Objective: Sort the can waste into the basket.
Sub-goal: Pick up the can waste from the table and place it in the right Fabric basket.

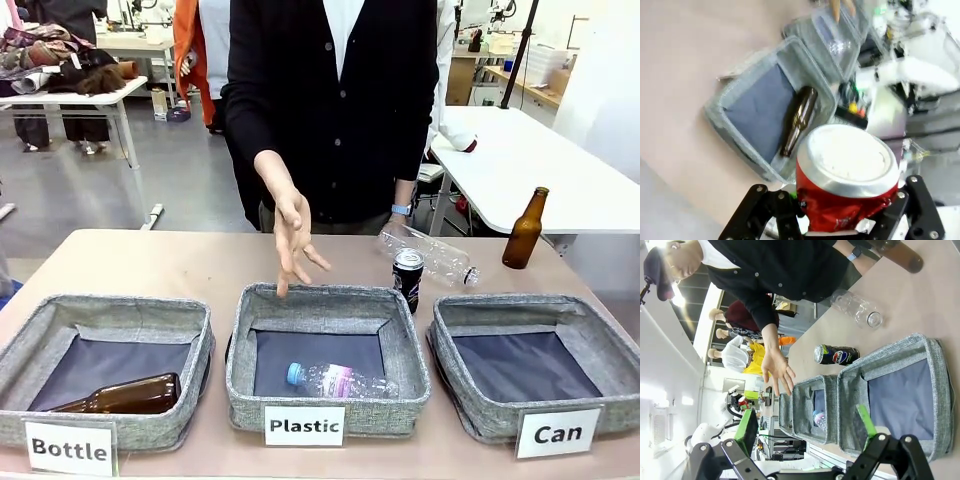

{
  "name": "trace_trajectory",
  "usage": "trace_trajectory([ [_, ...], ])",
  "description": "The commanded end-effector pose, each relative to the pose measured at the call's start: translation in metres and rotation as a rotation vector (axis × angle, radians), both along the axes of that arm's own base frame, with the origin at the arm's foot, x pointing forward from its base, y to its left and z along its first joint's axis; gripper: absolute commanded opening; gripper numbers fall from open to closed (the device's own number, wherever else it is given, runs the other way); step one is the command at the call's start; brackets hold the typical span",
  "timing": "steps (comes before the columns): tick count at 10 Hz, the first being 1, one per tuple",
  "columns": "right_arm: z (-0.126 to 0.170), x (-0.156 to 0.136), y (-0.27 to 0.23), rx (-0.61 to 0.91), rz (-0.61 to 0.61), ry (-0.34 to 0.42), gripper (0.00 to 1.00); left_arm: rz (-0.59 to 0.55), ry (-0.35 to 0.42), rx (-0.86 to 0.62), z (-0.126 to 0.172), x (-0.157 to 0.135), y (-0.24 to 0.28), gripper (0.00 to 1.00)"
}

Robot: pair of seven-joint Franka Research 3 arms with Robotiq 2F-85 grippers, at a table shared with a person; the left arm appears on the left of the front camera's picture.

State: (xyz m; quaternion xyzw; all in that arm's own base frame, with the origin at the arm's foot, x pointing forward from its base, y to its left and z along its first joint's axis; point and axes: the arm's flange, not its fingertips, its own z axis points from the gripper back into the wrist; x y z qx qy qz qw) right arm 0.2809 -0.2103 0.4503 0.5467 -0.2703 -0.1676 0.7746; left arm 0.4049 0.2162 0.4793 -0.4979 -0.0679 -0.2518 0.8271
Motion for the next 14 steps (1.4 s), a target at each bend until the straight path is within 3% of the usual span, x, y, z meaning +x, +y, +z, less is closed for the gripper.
trace_trajectory([
  [1,0.0,0.002,0.0,0.008,-0.006,-0.042,1.0,0.15,-0.145,-0.124,-0.007,-0.004,-0.007,0.05],
  [3,0.0,0.002,0.0,0.008,-0.006,-0.042,1.0,0.221,-0.188,-0.17,-0.006,0.003,-0.013,0.05],
  [4,0.0,0.0,0.0,0.0,0.0,0.0,1.0,0.228,-0.201,-0.175,-0.007,0.017,-0.036,0.05],
  [5,0.045,-0.026,-0.021,0.009,-0.028,-0.13,1.0,0.189,-0.188,-0.16,-0.008,0.032,-0.072,0.05],
  [6,0.077,-0.053,-0.042,-0.022,-0.057,-0.2,1.0,0.146,-0.19,-0.118,-0.007,0.047,-0.118,0.05],
  [7,0.097,-0.078,-0.066,-0.072,-0.093,-0.173,1.0,0.035,-0.164,-0.056,-0.006,0.059,-0.177,0.05],
  [8,0.105,-0.096,-0.088,-0.109,-0.136,-0.179,1.0,-0.008,-0.183,-0.043,-0.006,0.066,-0.233,0.05],
  [10,0.11,-0.117,-0.12,-0.135,-0.221,-0.189,1.0,0.079,-0.315,-0.074,-0.008,0.068,-0.351,0.05],
  [11,0.104,-0.127,-0.128,-0.153,-0.221,-0.167,1.0,0.148,-0.344,-0.185,-0.015,0.062,-0.414,0.05],
  [12,0.095,-0.126,-0.132,-0.193,-0.194,-0.143,1.0,0.18,-0.302,-0.255,-0.029,0.054,-0.453,0.05],
  [14,0.092,-0.121,-0.135,-0.178,-0.195,-0.136,1.0,0.173,-0.269,-0.229,-0.068,0.033,-0.495,0.05],
])
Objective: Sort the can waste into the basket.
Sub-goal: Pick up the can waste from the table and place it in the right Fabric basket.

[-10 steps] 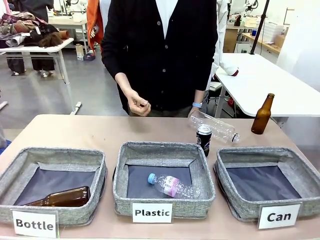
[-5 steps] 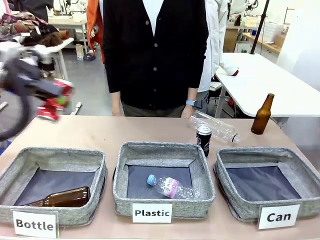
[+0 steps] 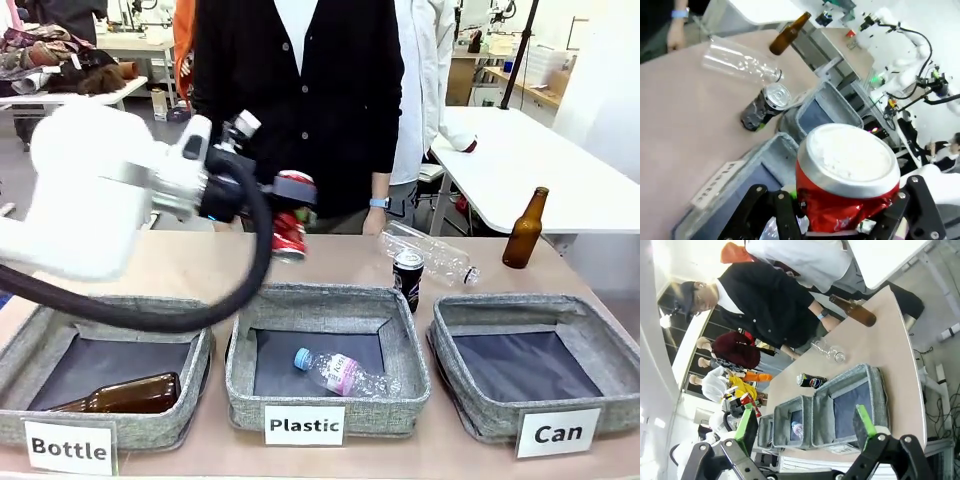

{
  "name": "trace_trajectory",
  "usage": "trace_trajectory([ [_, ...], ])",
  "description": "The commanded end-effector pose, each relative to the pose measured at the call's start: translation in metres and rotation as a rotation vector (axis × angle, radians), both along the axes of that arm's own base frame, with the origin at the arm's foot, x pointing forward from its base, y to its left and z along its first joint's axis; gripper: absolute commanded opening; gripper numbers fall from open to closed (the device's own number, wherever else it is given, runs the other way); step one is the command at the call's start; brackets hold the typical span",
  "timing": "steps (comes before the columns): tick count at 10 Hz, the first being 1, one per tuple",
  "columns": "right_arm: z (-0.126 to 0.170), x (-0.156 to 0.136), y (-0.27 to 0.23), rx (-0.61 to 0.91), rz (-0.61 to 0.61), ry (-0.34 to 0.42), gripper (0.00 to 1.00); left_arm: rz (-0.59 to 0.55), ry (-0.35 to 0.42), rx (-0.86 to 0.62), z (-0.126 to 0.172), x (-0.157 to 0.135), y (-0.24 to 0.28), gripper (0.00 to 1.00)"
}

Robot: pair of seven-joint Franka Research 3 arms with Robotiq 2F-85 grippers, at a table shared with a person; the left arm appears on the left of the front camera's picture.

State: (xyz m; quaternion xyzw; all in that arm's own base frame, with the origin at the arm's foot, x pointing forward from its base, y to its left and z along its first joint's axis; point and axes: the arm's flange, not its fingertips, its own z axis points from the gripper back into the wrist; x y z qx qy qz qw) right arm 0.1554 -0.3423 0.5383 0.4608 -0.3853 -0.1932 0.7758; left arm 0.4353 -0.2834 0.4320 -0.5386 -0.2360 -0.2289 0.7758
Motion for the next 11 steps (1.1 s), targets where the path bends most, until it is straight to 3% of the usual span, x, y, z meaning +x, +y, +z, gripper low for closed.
trace_trajectory([
  [1,0.006,-0.004,0.001,-0.001,-0.008,-0.016,1.0,-0.01,-0.01,0.018,0.021,0.01,0.025,0.05],
  [4,0.006,-0.004,0.001,-0.001,-0.008,-0.016,1.0,-0.01,-0.01,0.018,0.021,0.01,0.025,0.05],
  [5,0.006,-0.004,0.001,-0.001,-0.008,-0.016,1.0,0.001,-0.015,0.02,0.008,0.008,0.016,0.05],
  [6,0.006,-0.004,0.001,-0.001,-0.008,-0.016,1.0,0.028,-0.187,0.024,0.011,-0.017,0.029,0.05],
  [7,0.006,-0.004,0.001,-0.001,-0.008,-0.016,1.0,0.009,-0.348,0.13,0.021,-0.032,0.001,0.05],
  [8,0.006,-0.004,0.001,-0.001,-0.008,-0.016,1.0,-0.158,-0.477,0.233,0.031,-0.045,-0.049,0.05],
  [10,0.006,-0.004,0.001,-0.001,-0.008,-0.016,1.0,-0.459,-0.584,0.427,0.037,-0.064,-0.137,0.05],
  [11,0.006,-0.004,0.001,-0.001,-0.008,-0.016,1.0,-0.558,-0.612,0.503,0.035,-0.068,-0.175,0.05],
])
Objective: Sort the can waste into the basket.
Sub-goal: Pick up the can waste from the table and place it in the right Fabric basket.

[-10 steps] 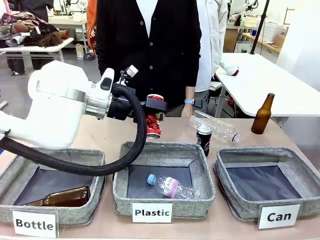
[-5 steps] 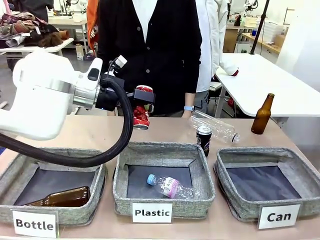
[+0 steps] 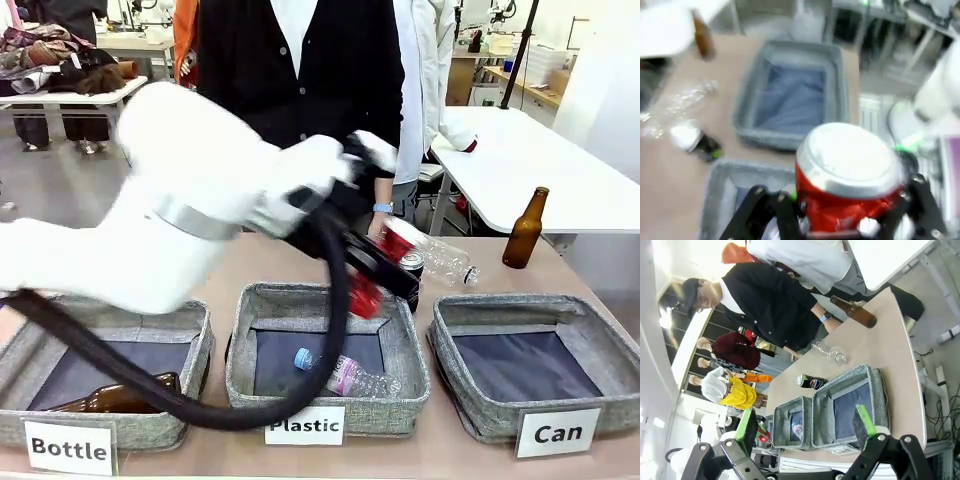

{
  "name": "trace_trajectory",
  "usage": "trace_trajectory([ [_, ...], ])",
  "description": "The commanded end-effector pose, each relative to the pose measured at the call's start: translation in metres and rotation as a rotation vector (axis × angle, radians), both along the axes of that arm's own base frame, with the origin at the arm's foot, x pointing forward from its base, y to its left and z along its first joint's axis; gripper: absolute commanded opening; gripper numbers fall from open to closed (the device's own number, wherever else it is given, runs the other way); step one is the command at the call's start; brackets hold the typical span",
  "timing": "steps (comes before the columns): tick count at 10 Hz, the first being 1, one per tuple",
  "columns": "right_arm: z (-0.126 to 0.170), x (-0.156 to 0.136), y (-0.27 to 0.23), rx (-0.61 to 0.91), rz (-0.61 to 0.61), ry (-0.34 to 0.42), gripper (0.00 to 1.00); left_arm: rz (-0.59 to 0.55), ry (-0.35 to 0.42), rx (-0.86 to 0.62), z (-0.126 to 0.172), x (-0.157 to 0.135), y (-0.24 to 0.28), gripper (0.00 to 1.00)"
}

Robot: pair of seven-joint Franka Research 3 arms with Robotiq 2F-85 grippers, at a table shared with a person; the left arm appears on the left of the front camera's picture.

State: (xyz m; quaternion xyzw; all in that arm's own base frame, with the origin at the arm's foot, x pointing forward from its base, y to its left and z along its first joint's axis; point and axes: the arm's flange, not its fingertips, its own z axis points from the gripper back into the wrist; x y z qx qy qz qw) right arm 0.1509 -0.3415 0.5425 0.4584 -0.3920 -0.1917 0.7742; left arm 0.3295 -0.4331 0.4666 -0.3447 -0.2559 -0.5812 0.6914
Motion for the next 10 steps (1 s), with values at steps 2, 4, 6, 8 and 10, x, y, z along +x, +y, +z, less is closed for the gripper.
trace_trajectory([
  [2,0.002,0.0,0.001,0.004,-0.002,-0.003,1.0,-0.279,-0.046,0.265,-0.004,0.036,-0.099,0.05],
  [4,0.002,0.0,0.001,0.004,-0.002,-0.003,1.0,-0.422,-0.044,0.343,0.001,0.037,-0.162,0.05],
  [6,0.002,0.0,0.001,0.004,-0.002,-0.003,1.0,-0.375,-0.122,0.362,-0.006,0.046,-0.215,0.05],
  [8,0.002,0.0,0.001,0.004,-0.002,-0.003,1.0,-0.229,-0.158,0.314,-0.018,0.05,-0.245,0.05],
  [10,0.002,0.0,0.001,0.004,-0.002,-0.003,1.0,-0.159,-0.194,0.283,-0.026,0.056,-0.251,0.05],
])
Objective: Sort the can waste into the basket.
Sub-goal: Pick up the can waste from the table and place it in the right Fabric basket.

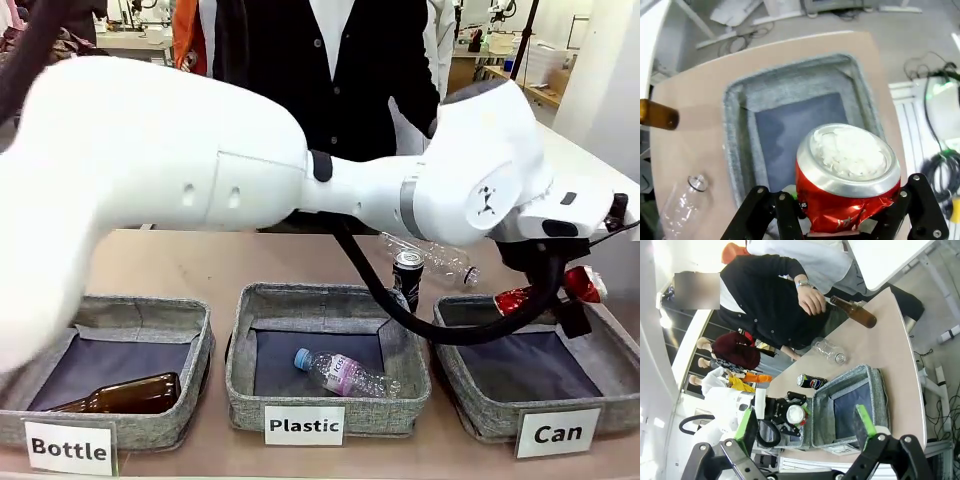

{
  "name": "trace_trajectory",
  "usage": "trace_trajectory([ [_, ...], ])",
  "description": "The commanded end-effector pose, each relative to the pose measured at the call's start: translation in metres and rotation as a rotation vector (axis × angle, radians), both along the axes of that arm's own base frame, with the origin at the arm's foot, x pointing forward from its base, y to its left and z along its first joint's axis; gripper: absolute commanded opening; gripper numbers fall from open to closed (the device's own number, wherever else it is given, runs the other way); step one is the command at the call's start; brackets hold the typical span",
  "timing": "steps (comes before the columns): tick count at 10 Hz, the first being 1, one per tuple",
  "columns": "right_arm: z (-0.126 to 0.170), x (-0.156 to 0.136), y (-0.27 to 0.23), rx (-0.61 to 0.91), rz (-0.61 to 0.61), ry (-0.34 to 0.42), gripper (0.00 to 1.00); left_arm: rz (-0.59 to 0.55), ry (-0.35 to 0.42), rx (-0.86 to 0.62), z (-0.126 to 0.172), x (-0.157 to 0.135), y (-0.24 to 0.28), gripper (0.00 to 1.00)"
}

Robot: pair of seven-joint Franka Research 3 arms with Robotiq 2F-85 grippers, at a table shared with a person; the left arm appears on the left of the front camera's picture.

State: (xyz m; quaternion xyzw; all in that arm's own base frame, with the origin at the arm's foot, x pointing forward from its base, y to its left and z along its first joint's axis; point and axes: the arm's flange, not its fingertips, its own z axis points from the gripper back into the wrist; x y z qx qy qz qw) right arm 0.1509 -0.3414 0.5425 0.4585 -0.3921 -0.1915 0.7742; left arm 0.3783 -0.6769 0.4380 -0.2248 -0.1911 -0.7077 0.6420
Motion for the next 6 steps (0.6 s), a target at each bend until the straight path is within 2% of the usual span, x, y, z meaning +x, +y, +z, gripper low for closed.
trace_trajectory([
  [1,0.0021,0.0001,0.0004,0.005,-0.002,-0.003,1.0,0.059,-0.029,-0.008,0.0013,0.0106,-0.0074,0.05],
  [2,0.0021,0.0001,0.0004,0.005,-0.002,-0.003,1.0,0.072,-0.027,-0.011,0.0013,0.0129,-0.0083,0.05],
  [3,0.0021,0.0001,0.0004,0.005,-0.002,-0.003,1.0,0.088,-0.019,0.002,-0.0007,0.0144,-0.0079,0.57],
  [4,0.0021,0.0001,0.0004,0.005,-0.002,-0.003,1.0,0.093,-0.028,0.01,-0.0015,0.0144,-0.0088,0.62],
  [5,0.0021,0.0001,0.0004,0.005,-0.002,-0.003,1.0,0.094,-0.029,0.004,-0.001,0.0136,-0.0094,1.0],
  [6,0.0021,0.0001,0.0004,0.005,-0.002,-0.003,1.0,0.089,-0.03,-0.004,0.0009,0.0114,-0.0091,1.0],
])
